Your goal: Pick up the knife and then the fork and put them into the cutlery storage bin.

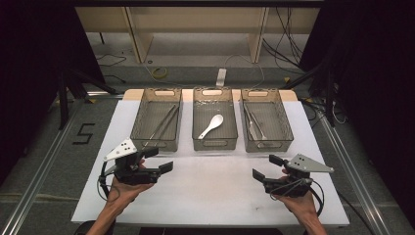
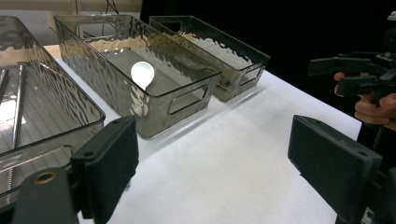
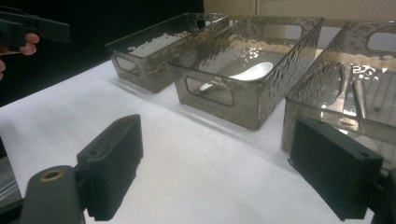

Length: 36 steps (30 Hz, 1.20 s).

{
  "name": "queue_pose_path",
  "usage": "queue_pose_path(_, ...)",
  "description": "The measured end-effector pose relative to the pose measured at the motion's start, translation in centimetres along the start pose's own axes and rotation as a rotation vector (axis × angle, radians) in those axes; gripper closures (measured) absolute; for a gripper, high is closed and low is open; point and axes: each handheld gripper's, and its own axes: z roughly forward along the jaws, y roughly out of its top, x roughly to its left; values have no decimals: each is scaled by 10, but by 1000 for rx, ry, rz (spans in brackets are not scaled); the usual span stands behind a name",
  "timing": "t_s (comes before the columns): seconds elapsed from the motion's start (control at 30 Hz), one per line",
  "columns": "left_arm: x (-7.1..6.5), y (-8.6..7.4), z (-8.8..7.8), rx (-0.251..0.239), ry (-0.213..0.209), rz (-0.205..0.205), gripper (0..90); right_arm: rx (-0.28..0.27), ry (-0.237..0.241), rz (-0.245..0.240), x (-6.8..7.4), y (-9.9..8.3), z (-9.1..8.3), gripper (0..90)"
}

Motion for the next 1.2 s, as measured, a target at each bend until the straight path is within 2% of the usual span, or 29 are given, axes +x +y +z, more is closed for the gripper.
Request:
queue_pose_path(0.37, -1, 0, 1, 5, -1, 7, 156, -1, 1, 17, 0, -6, -3, 179)
queue_pose_path(1.2, -1, 0, 2, 11, 0, 8, 155, -2, -10, 5, 0, -5, -3, 179)
